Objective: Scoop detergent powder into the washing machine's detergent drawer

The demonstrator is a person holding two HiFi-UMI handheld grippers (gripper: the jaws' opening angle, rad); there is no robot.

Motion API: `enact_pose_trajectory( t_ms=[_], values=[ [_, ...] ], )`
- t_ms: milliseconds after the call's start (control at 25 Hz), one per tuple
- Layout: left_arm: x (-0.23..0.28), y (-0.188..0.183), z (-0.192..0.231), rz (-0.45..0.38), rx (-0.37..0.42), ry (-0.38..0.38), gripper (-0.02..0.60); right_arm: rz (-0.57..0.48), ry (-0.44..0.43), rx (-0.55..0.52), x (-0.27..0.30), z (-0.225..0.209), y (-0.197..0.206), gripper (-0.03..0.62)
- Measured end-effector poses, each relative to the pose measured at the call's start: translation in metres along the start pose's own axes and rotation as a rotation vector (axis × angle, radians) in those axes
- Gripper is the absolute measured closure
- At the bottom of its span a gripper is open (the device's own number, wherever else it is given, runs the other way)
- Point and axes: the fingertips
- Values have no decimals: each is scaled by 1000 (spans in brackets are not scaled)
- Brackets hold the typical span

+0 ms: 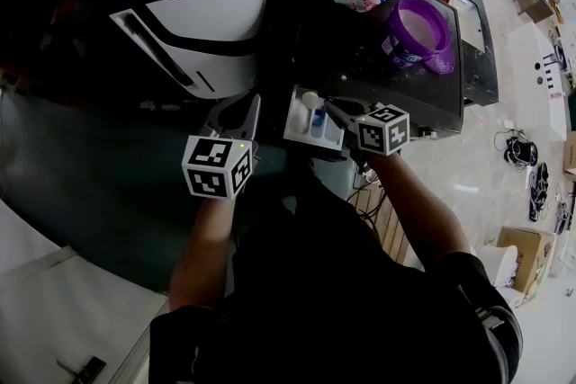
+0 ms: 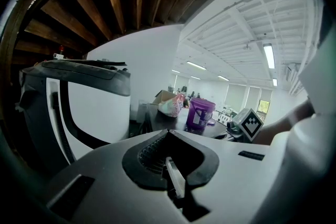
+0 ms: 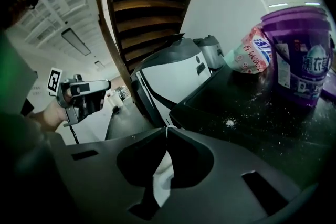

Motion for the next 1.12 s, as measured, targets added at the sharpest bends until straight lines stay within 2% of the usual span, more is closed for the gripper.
enact_pose_trajectory(
  t_ms=[680, 1120],
  values=[
    [-10, -3, 11, -18, -10, -18, 574, 126, 14, -386, 11, 12, 7, 576],
    [-15, -3, 13, -22, -13, -24, 574, 157, 3, -496, 15, 19, 7, 576]
  ],
)
Point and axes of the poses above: the fingertips, and each gripper's own axes: x forward along the fingers, z to its left, y out of its underside, and after that the axes turned 13 degrees about -z, right-handed
